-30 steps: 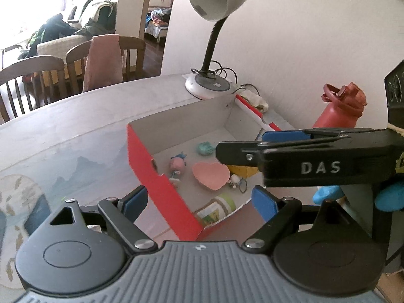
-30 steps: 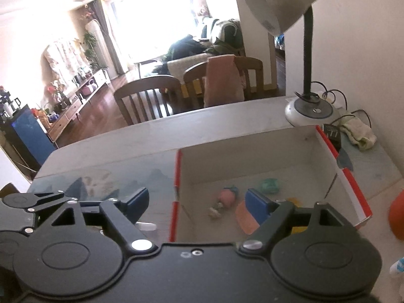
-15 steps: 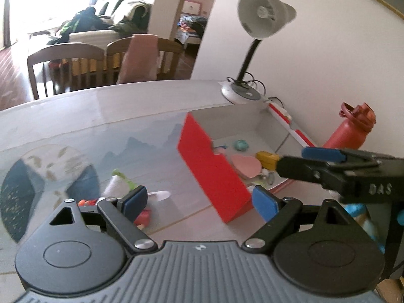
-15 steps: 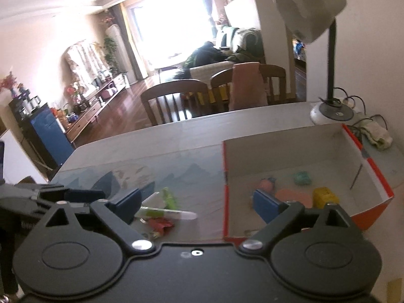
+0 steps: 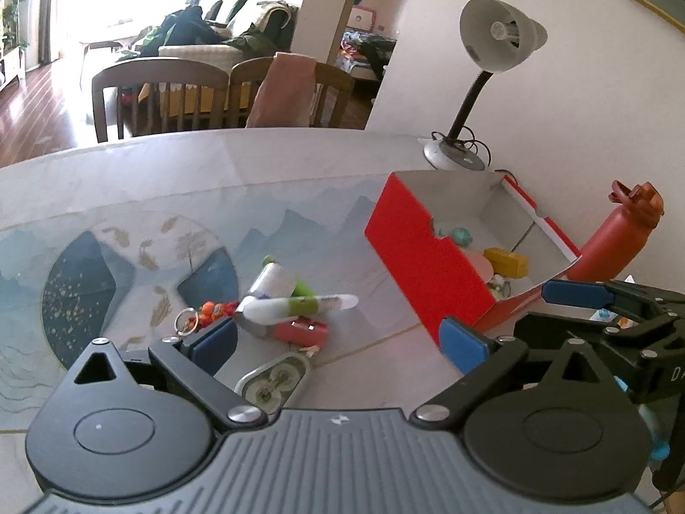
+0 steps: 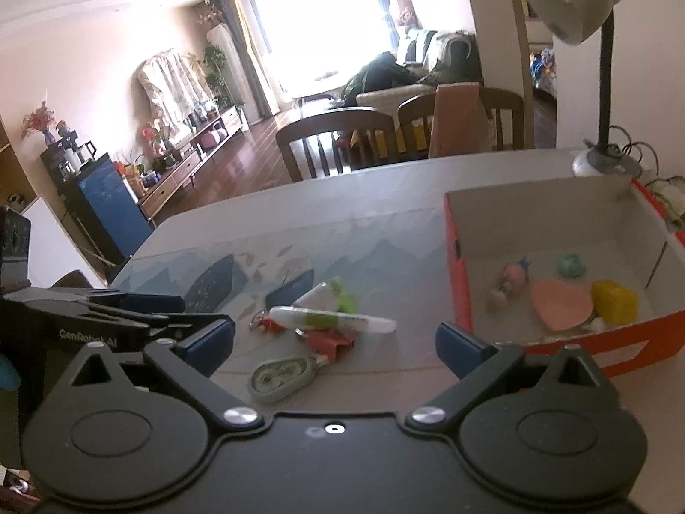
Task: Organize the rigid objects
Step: 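Withdraw both open grippers from the shoebox back toward the table items, then grasp the white correction-tape dispenser with the left gripper while the right gripper grasps the white-green tube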
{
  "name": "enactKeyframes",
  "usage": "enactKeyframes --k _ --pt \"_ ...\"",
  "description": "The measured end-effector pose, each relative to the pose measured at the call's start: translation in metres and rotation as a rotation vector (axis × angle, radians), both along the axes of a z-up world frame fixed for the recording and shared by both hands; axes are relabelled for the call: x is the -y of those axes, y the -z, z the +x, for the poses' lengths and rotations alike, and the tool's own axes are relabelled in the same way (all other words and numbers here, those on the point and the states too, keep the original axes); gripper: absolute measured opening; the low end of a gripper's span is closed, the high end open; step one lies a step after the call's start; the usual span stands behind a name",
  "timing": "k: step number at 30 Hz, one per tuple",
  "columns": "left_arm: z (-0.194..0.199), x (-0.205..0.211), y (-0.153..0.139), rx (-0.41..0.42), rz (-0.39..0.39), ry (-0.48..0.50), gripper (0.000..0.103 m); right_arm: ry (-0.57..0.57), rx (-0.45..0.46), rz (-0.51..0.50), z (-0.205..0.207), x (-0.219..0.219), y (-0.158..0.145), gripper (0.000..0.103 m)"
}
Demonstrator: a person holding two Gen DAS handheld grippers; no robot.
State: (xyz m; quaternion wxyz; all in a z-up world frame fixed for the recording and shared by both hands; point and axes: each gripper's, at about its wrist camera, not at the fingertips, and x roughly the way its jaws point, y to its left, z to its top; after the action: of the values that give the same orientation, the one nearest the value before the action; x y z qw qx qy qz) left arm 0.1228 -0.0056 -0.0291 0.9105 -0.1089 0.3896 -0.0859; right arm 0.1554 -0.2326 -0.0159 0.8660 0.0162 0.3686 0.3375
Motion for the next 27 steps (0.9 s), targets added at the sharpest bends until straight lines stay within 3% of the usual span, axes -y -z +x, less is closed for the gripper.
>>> enactKeyframes --k 9,19,27 --pt "-0.009 -0.012 0.04 -0.025 0.012 -0.032 0.103 -0.035 -0.018 -0.044 0.001 -0.025 0.009 0.101" --pt "-0.004 -0.026 0.084 -0.06 0.009 -0.09 0.103 -0.037 -0.056 -0.129 0.013 -0.059 0.043 0.098" --pt "0.008 -0.017 0.104 -0.063 0.045 -0.065 0.103 -0.118 0.002 -0.196 0.033 -0.088 0.051 0.096"
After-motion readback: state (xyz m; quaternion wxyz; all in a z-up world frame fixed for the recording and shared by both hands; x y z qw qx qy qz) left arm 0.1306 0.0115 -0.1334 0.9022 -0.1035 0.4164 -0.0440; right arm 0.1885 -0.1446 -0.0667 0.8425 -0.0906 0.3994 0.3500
